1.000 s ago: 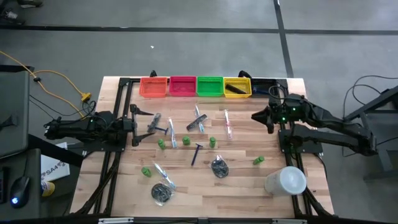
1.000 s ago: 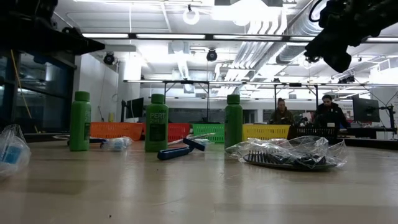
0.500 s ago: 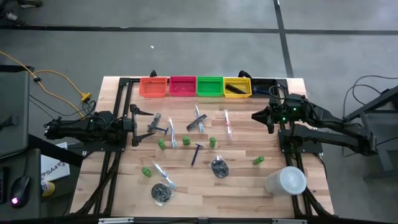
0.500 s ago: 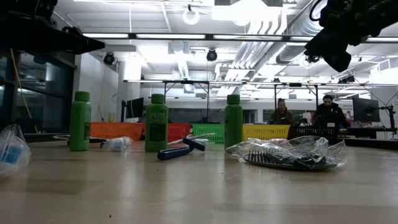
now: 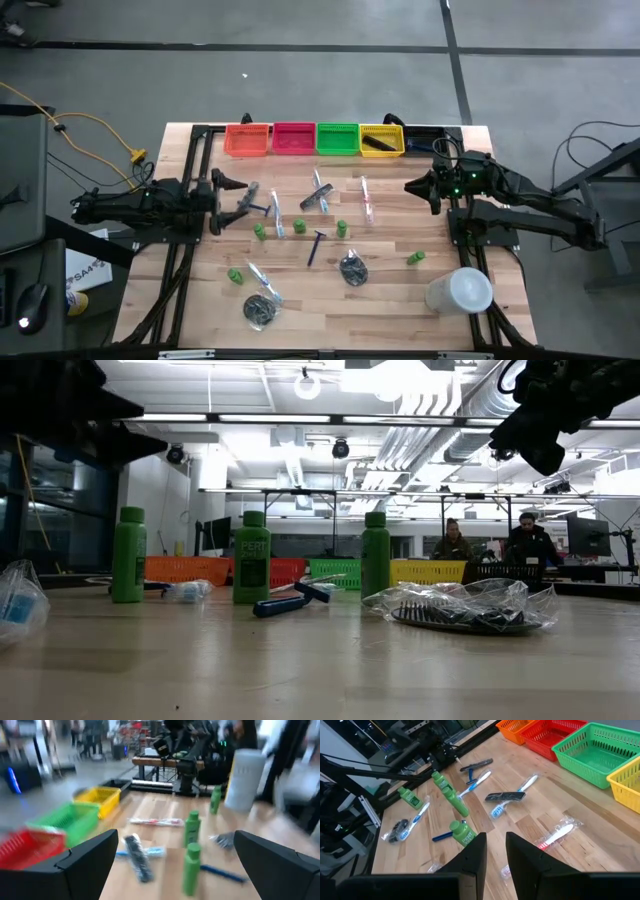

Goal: Pick & Place Travel size toiletries
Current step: Put the black hair comb into the yellow bin

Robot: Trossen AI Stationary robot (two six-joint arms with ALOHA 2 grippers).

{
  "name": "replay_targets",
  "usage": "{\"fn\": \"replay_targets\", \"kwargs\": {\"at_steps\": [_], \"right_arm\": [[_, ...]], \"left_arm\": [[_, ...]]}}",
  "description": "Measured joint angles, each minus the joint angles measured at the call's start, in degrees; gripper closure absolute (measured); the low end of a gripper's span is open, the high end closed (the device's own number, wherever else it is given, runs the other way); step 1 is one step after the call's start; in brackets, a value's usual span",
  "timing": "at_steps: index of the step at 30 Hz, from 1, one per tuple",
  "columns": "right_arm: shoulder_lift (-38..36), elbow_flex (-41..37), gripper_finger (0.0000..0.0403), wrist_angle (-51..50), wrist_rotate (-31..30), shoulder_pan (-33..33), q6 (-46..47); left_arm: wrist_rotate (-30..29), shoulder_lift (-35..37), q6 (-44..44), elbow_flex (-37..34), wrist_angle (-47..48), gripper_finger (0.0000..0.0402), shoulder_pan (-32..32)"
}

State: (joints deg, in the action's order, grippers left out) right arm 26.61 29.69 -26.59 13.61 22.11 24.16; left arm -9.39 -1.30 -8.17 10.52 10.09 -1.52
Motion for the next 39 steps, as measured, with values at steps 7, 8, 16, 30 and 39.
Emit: {"fn": "replay_targets", "kwargs": {"at_steps": [7,8,16,30,39], "right_arm": [[0.00,0.00,0.0337,0.00,0.00,0.00,0.00],[0.00,0.00,0.0337,0.01,0.00,0.00,0.00],[0.00,0.02,0.0337,0.00,0.00,0.00,-0.02],[0.00,0.02,0.0337,0.02,0.00,0.00,-0.01],[0.00,0.02,0.0337,0.02,0.00,0.00,-0.01]], "left_arm": [[-0.02,0.00,-29.35,0.00,0.39,0.0005,0.00],[-0.02,0.00,-32.13,0.00,0.37,0.0005,0.00],[-2.40,-0.01,-44.69,0.00,2.98,0.0005,0.00],[-8.45,-0.07,-70.38,0.00,13.48,0.0005,0.04],[-7.72,-7.82,-81.65,0.04,13.06,0.0005,0.04]]}}
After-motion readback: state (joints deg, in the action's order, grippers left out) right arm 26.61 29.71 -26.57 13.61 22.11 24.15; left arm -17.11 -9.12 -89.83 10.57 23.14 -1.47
